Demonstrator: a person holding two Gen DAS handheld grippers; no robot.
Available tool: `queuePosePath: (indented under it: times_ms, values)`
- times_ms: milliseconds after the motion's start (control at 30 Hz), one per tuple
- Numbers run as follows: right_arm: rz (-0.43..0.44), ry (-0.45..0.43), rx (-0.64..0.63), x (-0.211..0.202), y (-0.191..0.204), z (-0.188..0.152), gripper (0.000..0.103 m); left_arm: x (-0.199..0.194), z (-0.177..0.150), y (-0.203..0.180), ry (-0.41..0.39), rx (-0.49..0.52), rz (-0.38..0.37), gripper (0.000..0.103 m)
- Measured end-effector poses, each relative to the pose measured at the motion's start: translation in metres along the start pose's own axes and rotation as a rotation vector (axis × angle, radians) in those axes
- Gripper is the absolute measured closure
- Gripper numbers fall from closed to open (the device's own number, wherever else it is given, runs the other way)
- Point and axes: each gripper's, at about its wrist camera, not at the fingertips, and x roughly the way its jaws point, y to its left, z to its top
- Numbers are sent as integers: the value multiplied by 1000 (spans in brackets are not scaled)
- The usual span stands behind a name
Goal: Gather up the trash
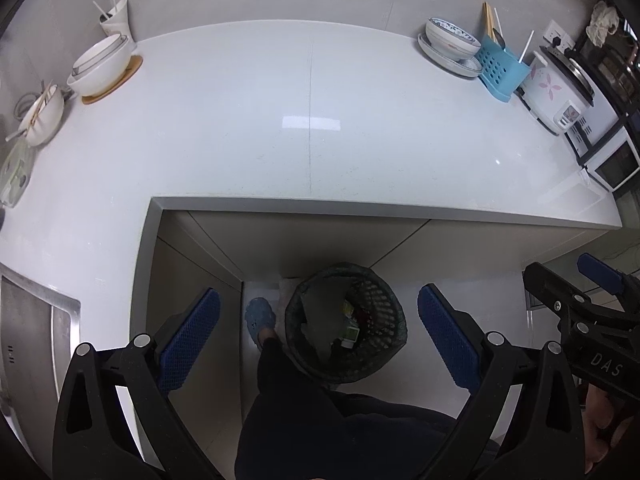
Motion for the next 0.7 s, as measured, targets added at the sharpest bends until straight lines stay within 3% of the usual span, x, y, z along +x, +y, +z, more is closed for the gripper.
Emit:
queuePosePath:
  times_ms: [700]
  values:
    - [43,9,-10,3,-6,-1,8,-4,1,-7,-14,4,8,6]
